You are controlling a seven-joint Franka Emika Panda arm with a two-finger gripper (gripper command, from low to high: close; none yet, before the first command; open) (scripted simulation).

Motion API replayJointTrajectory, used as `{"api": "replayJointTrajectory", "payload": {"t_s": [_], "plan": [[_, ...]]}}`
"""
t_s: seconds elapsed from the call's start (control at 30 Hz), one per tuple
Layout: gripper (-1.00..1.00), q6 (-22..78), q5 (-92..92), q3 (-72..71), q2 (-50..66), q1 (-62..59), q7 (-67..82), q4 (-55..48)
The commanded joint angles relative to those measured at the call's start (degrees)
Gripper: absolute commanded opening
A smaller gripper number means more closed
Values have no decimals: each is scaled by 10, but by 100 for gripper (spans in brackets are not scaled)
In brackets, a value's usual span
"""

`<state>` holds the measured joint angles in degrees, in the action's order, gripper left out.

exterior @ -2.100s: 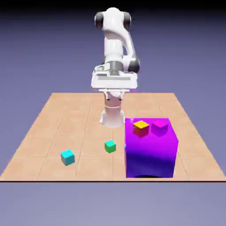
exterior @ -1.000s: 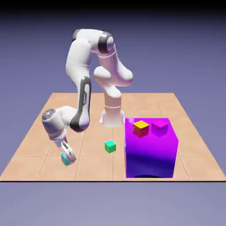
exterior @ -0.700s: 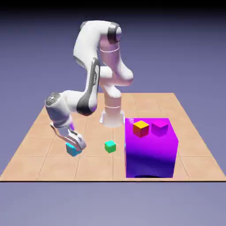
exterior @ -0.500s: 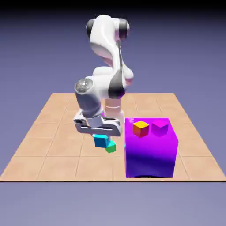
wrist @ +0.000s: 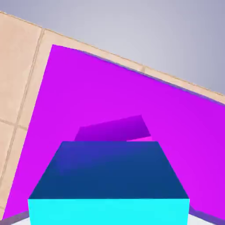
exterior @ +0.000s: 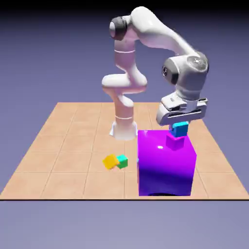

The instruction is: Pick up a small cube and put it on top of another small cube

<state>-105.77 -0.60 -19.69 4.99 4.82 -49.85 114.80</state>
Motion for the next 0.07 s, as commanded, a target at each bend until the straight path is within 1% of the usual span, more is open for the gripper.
{"api": "replayJointTrajectory", "payload": {"t_s": [0.0,0.03], "plan": [[100,22,0,0,-1,0,0,-21],[100,44,1,0,-2,0,1,-41]]}}
